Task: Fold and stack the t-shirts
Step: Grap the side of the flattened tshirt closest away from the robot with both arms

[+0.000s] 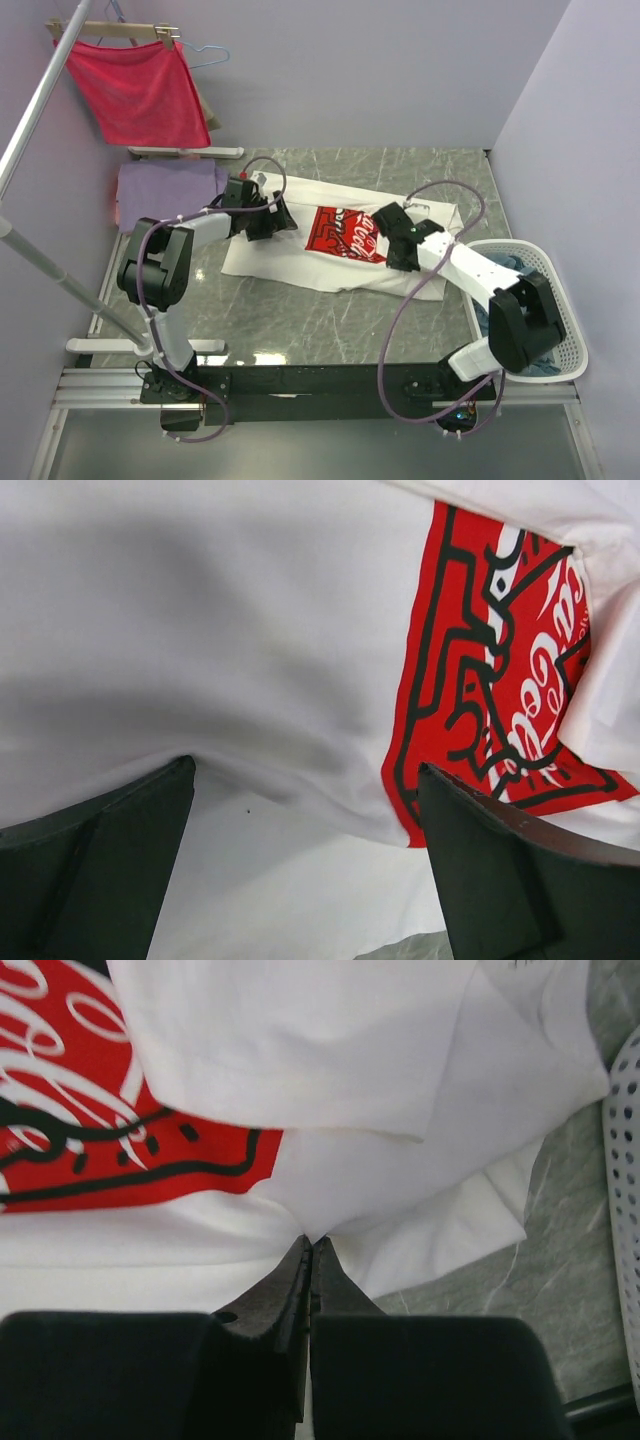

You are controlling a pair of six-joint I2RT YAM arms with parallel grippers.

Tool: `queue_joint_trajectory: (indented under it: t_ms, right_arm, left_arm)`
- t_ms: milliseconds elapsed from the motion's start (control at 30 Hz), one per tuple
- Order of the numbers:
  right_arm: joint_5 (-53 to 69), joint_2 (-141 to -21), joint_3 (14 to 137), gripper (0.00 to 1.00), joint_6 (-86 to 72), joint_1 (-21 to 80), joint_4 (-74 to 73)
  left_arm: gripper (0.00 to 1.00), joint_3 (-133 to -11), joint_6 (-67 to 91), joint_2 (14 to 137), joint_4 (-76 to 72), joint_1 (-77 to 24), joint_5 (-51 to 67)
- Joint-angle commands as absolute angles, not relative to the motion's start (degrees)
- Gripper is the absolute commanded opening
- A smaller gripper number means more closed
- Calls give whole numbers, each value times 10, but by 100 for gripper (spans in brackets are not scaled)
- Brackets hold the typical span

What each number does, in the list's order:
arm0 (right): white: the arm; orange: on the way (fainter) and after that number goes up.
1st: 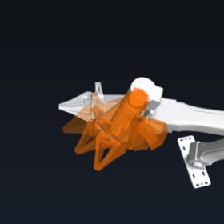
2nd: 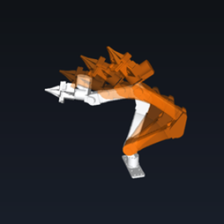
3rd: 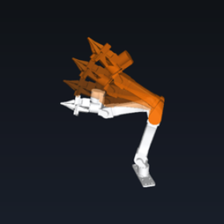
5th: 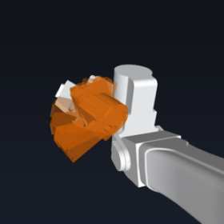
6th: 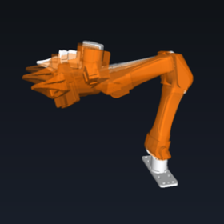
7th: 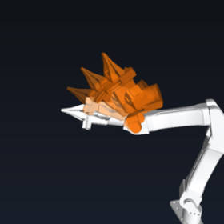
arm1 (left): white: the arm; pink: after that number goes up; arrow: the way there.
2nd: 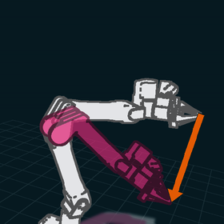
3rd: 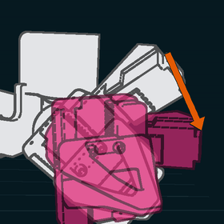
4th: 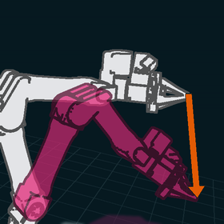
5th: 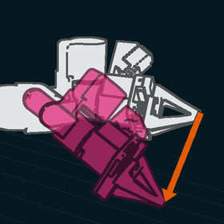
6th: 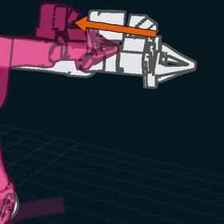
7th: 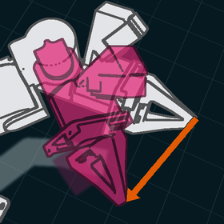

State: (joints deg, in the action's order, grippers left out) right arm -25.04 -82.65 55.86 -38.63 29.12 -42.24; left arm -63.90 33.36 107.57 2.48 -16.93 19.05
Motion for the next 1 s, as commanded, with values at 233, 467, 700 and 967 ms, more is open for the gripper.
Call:
queue_joint_trajectory:
  t_ms: [233, 467, 700, 967]
  right_arm:
    - [-264, -1052, 833, 0, -273, 211, -380]
    - [-237, -1190, 980, 26, -243, 179, -399]
    - [-230, -1117, 919, 53, -237, 139, -328]
    - [-209, -959, 798, 64, -243, 140, -396]
  left_arm:
    - [99, -694, 317, 1119, 75, -171, 171]
    - [99, -692, 319, 1123, 75, -171, 170]
    - [99, -692, 320, 1123, 72, -171, 170]
    - [99, -686, 321, 1109, 68, -171, 176]
